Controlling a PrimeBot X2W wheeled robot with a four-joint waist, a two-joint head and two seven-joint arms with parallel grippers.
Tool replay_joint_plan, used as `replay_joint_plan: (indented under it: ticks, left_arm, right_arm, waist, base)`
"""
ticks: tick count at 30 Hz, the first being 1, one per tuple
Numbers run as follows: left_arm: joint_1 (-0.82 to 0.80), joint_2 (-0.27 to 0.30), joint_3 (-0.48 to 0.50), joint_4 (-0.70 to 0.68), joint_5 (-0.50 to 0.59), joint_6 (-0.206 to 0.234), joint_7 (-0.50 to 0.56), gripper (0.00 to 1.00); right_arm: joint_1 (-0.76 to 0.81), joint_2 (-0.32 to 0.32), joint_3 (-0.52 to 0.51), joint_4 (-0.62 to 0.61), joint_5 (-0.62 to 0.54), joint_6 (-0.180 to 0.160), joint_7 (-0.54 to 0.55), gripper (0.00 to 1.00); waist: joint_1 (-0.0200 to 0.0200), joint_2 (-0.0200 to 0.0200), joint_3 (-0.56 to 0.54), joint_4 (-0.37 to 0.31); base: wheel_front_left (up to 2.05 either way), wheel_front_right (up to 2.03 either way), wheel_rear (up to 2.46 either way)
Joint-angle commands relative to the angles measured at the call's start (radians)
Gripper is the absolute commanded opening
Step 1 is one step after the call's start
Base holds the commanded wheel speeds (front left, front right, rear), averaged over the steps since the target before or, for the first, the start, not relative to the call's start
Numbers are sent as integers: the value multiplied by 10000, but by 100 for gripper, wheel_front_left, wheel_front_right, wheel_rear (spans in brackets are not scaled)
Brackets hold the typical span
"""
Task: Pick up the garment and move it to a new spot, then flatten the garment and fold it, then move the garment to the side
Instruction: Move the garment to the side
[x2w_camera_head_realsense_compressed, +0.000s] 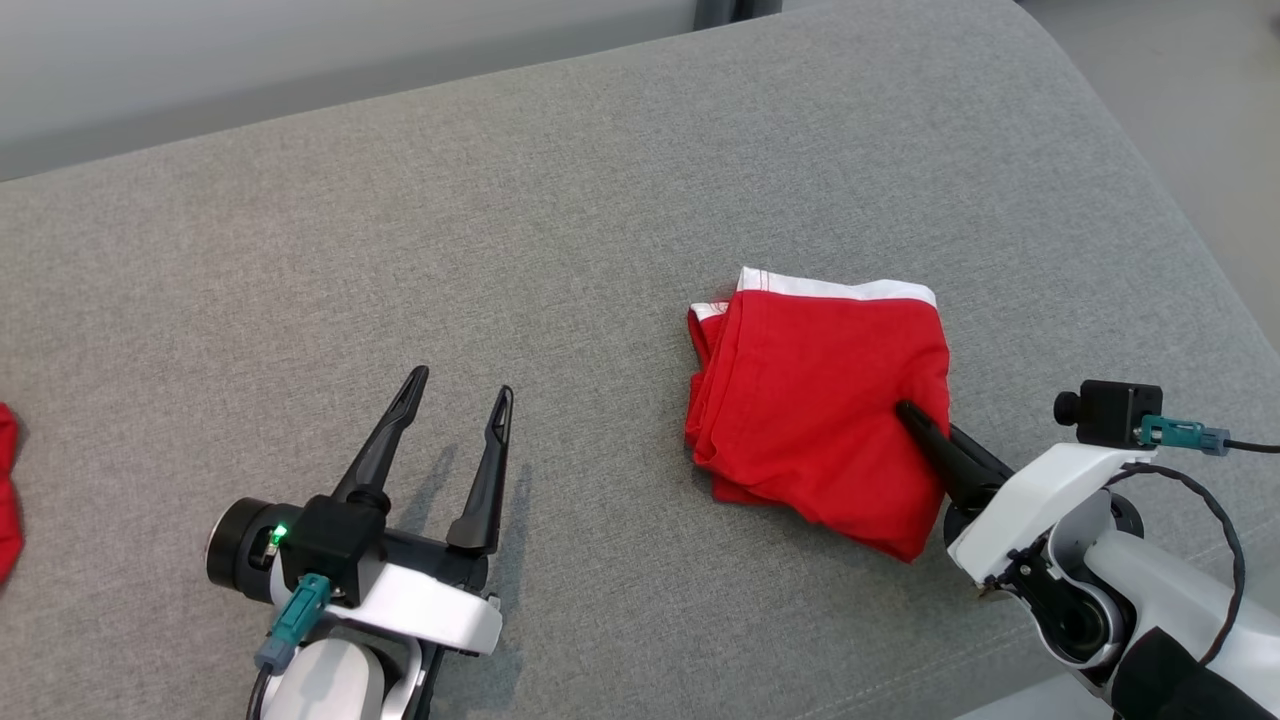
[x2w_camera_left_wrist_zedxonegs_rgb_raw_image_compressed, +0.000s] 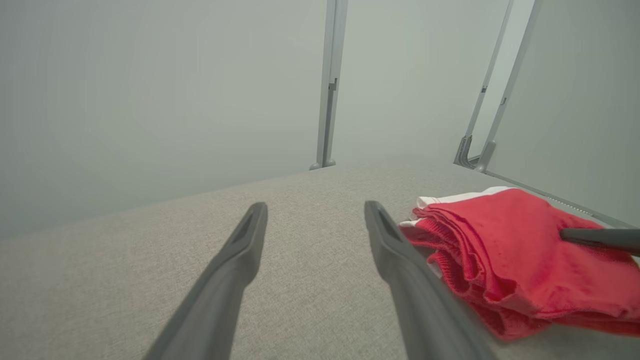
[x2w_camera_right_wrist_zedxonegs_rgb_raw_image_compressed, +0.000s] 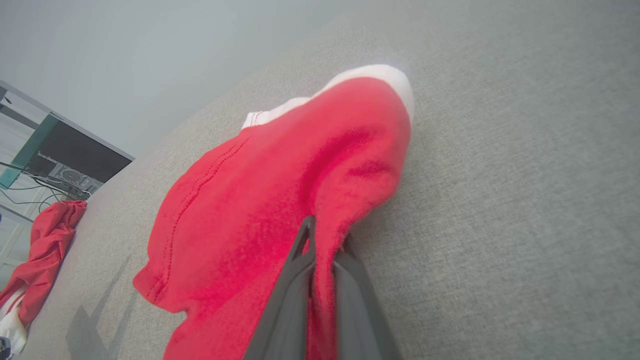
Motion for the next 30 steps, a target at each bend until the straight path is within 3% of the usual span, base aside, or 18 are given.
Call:
replay_joint_plan:
  ticks: [1, 13, 30]
  left_arm:
    - [-375, 27, 307, -260, 36, -54, -59, 100]
    - [-515, 27, 384, -740, 58, -146, -59, 100]
    - [-1039, 203, 199, -1480, 445, -342, -59, 100]
  right_arm:
    - [-63, -207, 3, -72, 58, 44, -169, 0]
    - [-776, -315, -375, 18, -7, 44, -182, 0]
    - [-3823, -1094, -1235, 829, 320, 44, -45, 0]
  waist:
    - [0, -1, 17, -14]
    - [0, -1, 496, 241]
    - [0, -1, 1988, 1010]
  base:
    - [0, 0, 0]
    - [0, 0, 0]
    - [0, 0, 0]
